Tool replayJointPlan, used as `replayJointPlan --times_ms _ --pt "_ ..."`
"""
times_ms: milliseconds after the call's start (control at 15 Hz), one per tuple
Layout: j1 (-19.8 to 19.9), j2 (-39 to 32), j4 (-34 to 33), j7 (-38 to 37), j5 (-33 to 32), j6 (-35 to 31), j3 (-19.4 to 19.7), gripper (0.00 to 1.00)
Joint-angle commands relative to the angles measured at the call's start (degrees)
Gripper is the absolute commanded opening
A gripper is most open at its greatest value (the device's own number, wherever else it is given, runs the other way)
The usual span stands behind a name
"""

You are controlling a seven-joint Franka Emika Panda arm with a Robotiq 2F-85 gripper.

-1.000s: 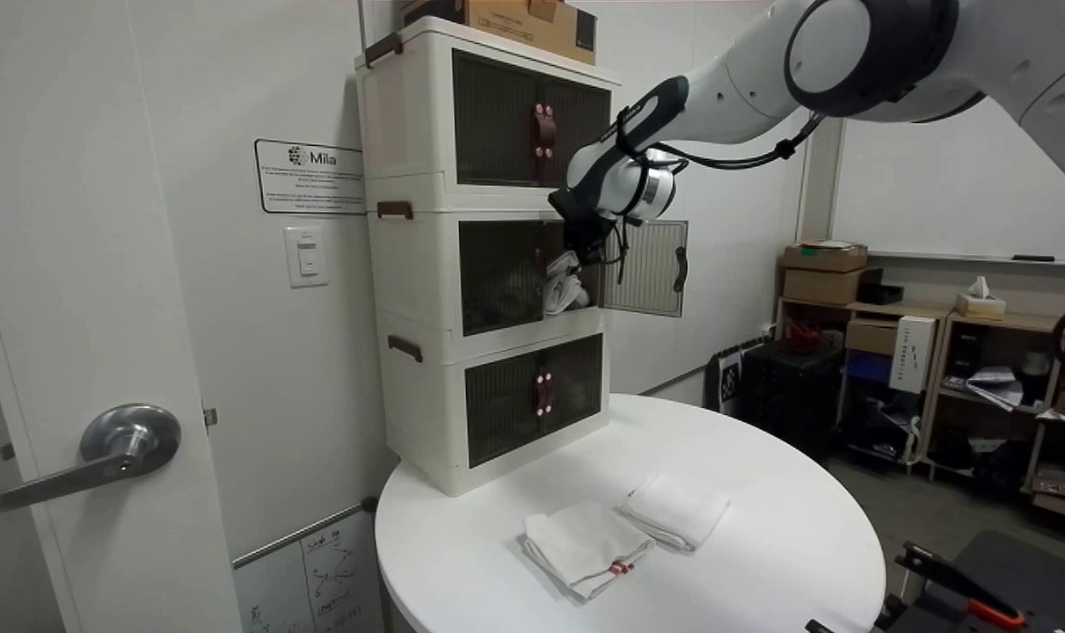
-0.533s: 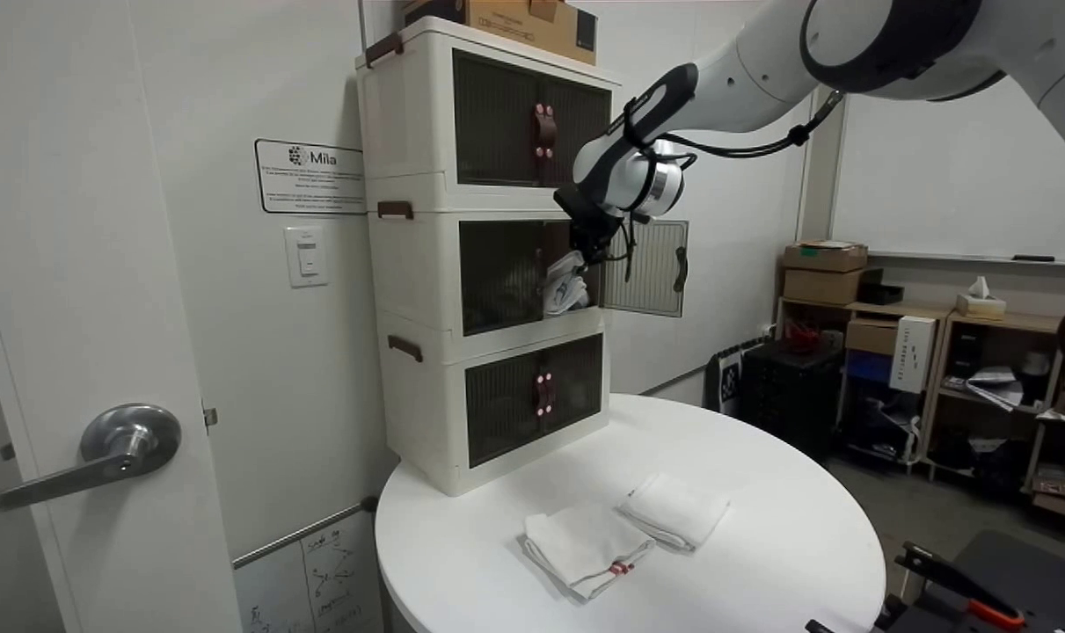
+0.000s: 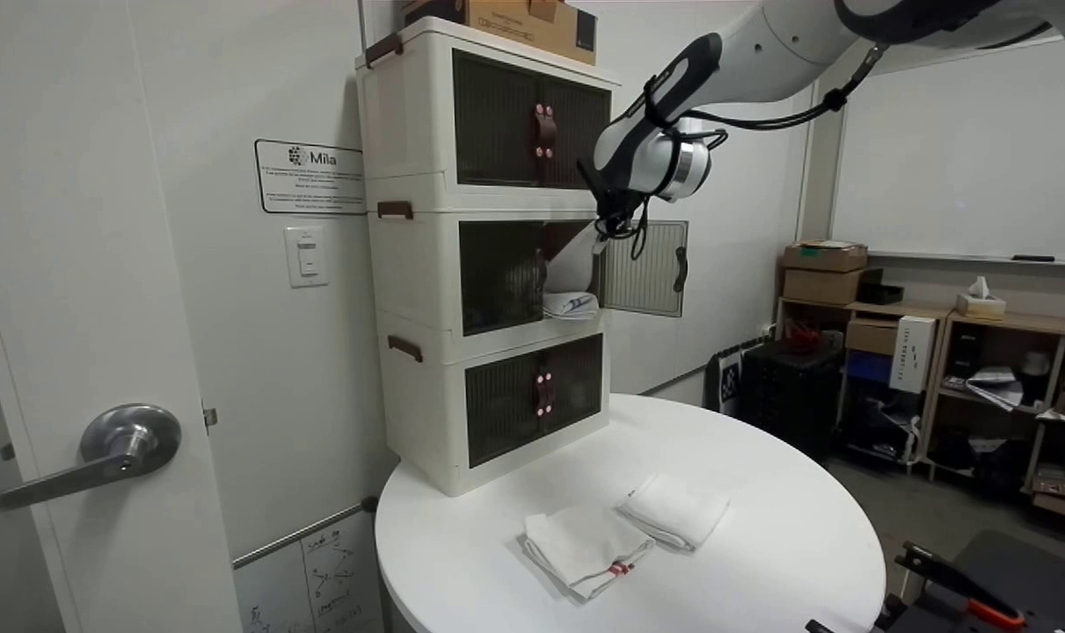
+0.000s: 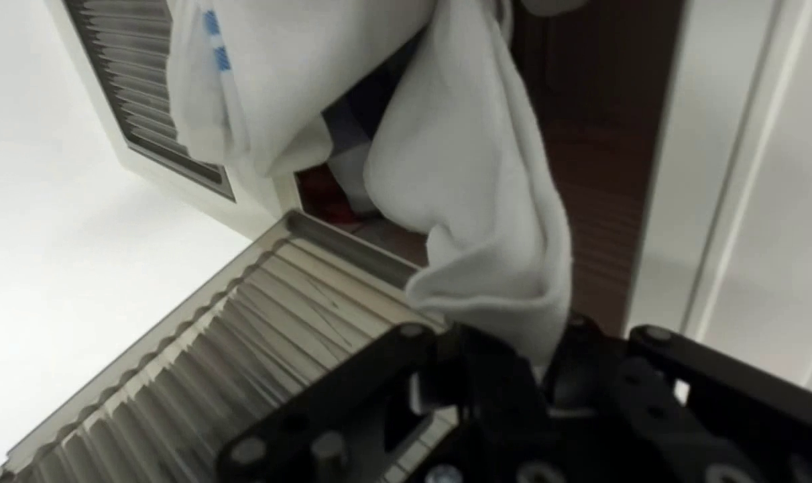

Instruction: Take the hand towels out of the middle compartment

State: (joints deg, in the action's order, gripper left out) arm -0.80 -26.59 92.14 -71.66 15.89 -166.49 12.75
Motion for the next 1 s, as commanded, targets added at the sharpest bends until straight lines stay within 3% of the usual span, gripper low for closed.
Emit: replayJointPlan --times_ms 0,333,467,933 --pt "-4.97 5.55 7.29 -5.45 -2.81 -5.58 5.35 0.11" --pt "-11.61 9.34 11.8 -8.32 -6.45 -12.86 12.36 0.11" --pt "-12.98 10.82 13.31 -6.75 -7.06 -13.91 12.91 0.11" --pt "-5.45 19.51 20.06 5.52 -2.97 -11.59 -2.14 0.11"
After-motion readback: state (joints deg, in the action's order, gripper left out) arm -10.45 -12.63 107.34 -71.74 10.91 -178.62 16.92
